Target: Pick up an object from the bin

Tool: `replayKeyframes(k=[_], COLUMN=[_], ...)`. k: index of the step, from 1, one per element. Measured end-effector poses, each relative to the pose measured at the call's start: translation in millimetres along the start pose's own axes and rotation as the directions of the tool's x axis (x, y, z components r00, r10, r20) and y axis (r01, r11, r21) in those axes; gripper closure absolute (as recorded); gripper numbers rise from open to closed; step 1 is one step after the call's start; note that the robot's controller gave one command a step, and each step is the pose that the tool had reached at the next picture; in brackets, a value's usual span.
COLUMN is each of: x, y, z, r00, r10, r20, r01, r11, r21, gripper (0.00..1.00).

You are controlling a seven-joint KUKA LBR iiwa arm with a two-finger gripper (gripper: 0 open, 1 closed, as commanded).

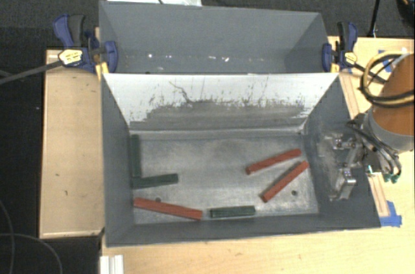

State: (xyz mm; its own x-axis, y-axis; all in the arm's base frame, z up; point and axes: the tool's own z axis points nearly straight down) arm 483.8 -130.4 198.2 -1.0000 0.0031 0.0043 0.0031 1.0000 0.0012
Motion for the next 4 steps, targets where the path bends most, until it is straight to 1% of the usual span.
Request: replayKeyframes(k=[1, 2, 3, 4], x=[-66.3, -93.1, -91.9, -74.0], y=[45, 71, 70, 70], z=[119, 127, 127, -59], r00=[0.992, 0.984, 0.983, 0.965], r10=[-0.129, -0.180, -0.182, -0.263], r20=[0.001, 0.011, 0.009, 0.014], r01=[0.129, 0.180, 0.182, 0.263], r11=[0.992, 0.984, 0.983, 0.965], r21=[-0.001, 0.003, 0.003, 0.006], gripper=[0.00, 0.00, 1.00, 1.00])
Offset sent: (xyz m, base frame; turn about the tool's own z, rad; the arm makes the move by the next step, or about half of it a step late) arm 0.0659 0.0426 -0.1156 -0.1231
